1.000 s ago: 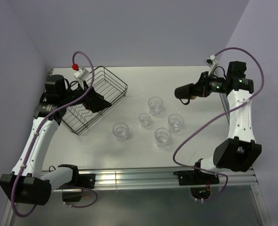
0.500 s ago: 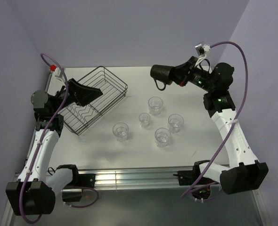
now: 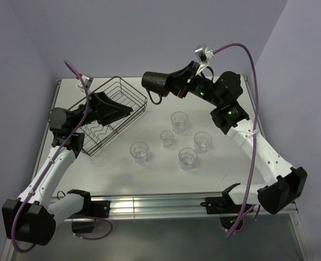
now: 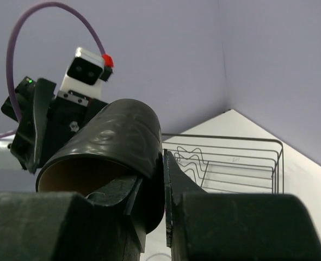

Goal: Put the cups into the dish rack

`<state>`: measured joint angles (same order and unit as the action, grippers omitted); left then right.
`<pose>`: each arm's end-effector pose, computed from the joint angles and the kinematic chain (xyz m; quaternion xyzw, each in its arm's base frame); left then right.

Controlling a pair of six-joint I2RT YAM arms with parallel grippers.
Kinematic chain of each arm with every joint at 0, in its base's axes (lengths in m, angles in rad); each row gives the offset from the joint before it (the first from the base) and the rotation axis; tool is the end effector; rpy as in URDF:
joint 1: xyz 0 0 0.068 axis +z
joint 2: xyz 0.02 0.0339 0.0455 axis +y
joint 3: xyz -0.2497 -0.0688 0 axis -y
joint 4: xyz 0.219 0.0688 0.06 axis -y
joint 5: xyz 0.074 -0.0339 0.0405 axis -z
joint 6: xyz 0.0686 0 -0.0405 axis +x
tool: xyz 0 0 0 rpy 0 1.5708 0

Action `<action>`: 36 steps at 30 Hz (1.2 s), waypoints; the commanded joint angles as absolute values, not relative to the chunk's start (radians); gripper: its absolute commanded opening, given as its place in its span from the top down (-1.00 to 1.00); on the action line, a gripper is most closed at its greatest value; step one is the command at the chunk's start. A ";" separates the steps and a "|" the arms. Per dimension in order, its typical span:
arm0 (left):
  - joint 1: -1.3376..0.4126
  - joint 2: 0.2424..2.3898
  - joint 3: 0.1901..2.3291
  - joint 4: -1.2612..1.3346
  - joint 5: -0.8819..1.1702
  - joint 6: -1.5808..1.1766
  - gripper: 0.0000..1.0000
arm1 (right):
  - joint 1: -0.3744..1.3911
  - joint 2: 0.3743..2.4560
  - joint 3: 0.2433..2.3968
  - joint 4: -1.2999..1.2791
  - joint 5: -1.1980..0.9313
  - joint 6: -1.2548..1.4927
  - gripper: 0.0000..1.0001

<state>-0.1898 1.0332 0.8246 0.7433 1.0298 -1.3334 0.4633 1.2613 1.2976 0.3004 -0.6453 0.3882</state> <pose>0.1980 -0.0979 0.3970 0.1266 0.5939 -0.6983 0.3790 0.2340 0.1630 0.4618 -0.2790 0.5387 0.4866 0.6287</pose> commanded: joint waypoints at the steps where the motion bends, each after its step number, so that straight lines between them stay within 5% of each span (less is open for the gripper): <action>1: -0.219 1.039 0.864 0.815 0.986 -1.361 -0.77 | 0.511 1.279 1.394 0.391 -0.545 0.357 1.00; 12: -0.271 1.101 0.945 0.885 0.937 -1.425 -0.38 | 0.632 1.353 1.465 0.368 -0.486 0.301 1.00; 36: -0.290 1.104 0.980 0.851 0.946 -1.411 0.02 | 0.716 1.368 1.448 0.325 -0.489 0.212 1.00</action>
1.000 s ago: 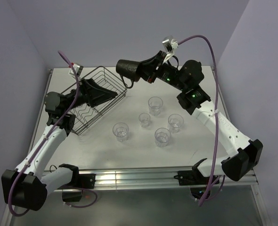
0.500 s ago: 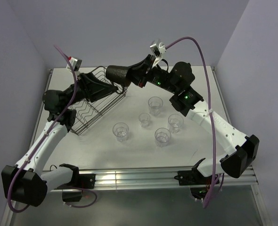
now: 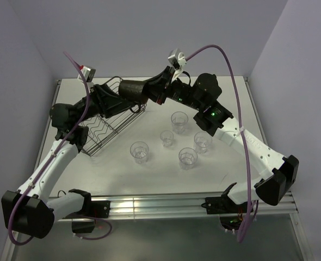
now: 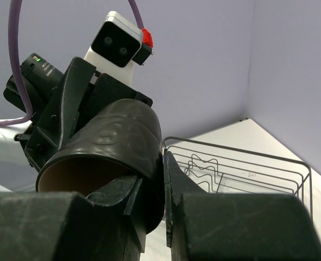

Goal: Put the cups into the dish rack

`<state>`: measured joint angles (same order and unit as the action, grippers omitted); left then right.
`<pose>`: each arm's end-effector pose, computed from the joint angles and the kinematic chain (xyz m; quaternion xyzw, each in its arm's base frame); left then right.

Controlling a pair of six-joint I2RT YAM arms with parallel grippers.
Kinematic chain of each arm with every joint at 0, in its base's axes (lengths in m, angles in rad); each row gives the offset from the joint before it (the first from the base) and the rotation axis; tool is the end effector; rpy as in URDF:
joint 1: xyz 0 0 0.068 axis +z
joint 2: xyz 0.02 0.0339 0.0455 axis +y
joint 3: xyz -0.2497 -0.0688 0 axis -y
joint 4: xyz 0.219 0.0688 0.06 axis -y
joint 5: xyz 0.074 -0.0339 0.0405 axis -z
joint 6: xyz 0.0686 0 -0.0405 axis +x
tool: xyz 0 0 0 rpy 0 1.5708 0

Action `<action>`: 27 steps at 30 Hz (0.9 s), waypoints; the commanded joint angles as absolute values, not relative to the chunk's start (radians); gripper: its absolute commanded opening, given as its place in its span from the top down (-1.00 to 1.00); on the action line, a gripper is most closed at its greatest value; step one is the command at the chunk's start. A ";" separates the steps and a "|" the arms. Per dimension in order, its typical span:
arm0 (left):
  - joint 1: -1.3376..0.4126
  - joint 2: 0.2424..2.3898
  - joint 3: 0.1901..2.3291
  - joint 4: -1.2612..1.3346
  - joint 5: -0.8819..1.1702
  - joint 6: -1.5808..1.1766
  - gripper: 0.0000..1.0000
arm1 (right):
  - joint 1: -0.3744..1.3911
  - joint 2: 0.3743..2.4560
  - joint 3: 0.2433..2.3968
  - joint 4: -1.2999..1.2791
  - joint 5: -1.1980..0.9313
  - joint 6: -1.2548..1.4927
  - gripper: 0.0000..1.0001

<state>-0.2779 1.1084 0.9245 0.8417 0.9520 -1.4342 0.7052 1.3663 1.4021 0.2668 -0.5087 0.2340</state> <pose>0.2010 -0.1154 0.4255 0.1303 0.5529 -0.7350 0.3704 0.2173 0.2289 0.4657 -0.3309 0.5102 0.4858 0.6278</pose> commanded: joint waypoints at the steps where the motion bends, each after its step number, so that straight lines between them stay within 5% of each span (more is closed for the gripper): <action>1: -0.291 1.104 0.979 0.844 0.945 -1.408 0.04 | 0.718 1.367 1.448 0.325 -0.488 0.210 1.00; 5: -0.296 1.104 0.973 0.841 0.943 -1.407 0.23 | 0.726 1.367 1.439 0.328 -0.489 0.207 1.00; 12: -0.296 1.098 0.971 0.818 0.948 -1.387 0.99 | 0.727 1.365 1.430 0.314 -0.488 0.204 0.94; 21: -0.249 1.039 0.953 0.766 0.969 -1.355 0.99 | 0.726 1.351 1.399 0.293 -0.446 0.192 -0.23; 27: -0.141 1.025 0.960 0.735 1.008 -1.371 1.00 | 0.726 1.335 1.368 0.288 -0.434 0.183 -0.66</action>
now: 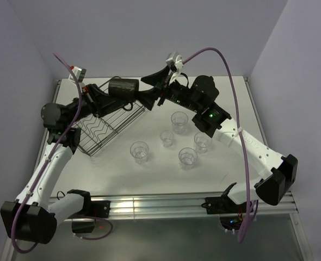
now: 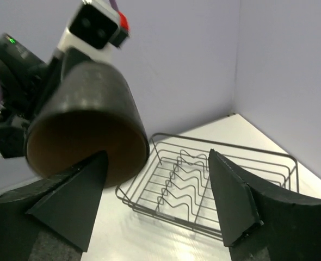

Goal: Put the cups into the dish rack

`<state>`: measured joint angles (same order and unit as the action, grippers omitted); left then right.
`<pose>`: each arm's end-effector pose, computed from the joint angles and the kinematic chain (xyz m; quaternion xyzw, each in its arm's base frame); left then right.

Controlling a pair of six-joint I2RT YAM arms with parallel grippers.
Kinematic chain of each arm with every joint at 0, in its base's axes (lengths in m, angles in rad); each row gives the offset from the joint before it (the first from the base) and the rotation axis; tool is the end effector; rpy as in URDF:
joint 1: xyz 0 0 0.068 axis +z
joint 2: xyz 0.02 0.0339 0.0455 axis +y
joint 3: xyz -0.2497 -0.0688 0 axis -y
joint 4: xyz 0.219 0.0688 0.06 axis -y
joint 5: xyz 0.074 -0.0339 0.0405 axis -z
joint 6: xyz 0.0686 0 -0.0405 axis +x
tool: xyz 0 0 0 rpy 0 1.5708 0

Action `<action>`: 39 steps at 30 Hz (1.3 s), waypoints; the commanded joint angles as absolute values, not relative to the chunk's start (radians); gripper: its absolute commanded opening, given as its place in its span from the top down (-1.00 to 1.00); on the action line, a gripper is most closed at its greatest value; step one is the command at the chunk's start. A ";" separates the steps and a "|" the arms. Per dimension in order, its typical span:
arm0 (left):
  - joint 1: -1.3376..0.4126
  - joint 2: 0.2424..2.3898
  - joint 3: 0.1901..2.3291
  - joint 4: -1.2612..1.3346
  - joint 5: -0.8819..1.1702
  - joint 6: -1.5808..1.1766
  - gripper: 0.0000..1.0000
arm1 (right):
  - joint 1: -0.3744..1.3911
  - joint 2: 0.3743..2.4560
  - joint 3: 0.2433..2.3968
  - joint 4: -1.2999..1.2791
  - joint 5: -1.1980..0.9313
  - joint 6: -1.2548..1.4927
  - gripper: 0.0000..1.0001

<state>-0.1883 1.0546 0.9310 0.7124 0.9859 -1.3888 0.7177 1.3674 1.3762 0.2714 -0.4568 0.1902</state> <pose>0.2000 -0.0963 0.4253 0.1098 0.5785 -0.7083 0.3893 0.2199 0.2321 0.4575 -0.3274 0.5184 0.4636 0.6396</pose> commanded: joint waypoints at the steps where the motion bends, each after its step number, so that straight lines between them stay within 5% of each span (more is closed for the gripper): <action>1: -0.127 1.025 0.972 0.717 1.015 -1.364 1.00 | 0.726 1.333 1.365 0.282 -0.430 0.180 -0.71; 6: -0.003 1.015 1.018 0.464 1.066 -1.243 1.00 | 0.716 1.309 1.345 0.238 -0.377 0.150 -0.96; 14: 0.271 1.051 1.195 -0.136 1.077 -0.794 0.99 | 0.652 1.255 1.276 0.187 -0.339 0.137 -1.00; 18: 0.321 1.100 1.327 -0.496 0.906 -0.548 1.00 | 0.617 1.233 1.252 0.134 -0.318 0.092 -1.00; 21: 0.321 1.112 1.393 -0.642 0.591 -0.512 1.00 | 0.580 1.215 1.229 0.092 -0.313 0.069 -1.00; 26: 0.319 1.066 1.367 -0.676 0.205 -0.555 0.99 | 0.496 1.193 1.187 0.057 -0.339 0.063 -1.00; 39: 0.215 1.098 1.270 -0.721 -0.291 -0.615 1.00 | 0.379 1.189 1.146 -0.017 -0.353 0.031 -1.00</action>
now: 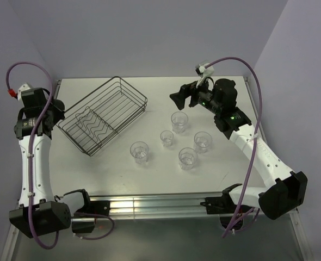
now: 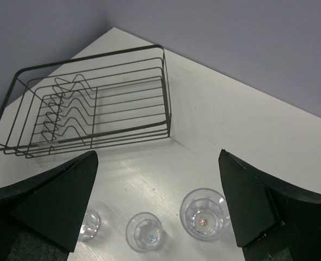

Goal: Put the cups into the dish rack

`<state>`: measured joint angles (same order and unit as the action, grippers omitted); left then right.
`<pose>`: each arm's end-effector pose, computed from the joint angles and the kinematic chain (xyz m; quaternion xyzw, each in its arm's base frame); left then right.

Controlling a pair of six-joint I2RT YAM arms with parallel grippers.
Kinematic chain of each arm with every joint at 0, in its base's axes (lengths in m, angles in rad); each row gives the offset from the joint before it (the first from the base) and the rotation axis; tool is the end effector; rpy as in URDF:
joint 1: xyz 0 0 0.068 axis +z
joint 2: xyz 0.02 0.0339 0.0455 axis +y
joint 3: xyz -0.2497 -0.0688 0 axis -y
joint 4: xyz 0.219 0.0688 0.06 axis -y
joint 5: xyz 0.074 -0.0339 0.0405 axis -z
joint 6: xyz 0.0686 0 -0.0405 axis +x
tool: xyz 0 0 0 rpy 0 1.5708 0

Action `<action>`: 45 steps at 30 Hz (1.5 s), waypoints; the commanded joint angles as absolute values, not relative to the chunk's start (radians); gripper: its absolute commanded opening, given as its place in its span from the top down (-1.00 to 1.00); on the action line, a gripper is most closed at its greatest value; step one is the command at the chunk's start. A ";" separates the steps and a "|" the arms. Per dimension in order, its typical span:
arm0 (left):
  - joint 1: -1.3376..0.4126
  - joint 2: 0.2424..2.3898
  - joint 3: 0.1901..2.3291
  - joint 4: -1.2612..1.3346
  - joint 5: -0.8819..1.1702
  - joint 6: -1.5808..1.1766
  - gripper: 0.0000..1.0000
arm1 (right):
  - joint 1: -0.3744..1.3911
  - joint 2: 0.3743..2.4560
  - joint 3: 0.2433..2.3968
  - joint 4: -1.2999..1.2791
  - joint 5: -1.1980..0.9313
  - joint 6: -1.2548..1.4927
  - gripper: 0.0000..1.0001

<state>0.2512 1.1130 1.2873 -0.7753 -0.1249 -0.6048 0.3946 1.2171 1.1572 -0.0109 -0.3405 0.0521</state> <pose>0.2227 0.0660 0.3542 -0.3930 0.7913 -0.0275 0.4677 0.2626 0.1342 0.3847 -0.2367 0.6909 0.2697 0.6276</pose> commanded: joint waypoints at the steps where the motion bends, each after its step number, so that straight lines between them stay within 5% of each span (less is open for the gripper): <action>1: 0.209 1.109 1.266 -0.721 -0.342 -0.614 1.00 | 0.370 1.187 1.143 -0.020 -0.356 0.028 -1.00; 8: 0.157 1.207 1.295 -0.755 -0.483 -0.635 1.00 | 0.354 1.209 1.149 -0.031 -0.368 0.014 -1.00; 45: 0.097 1.483 1.246 -0.724 -0.348 -0.655 1.00 | 0.314 1.252 1.170 -0.077 -0.393 -0.025 -1.00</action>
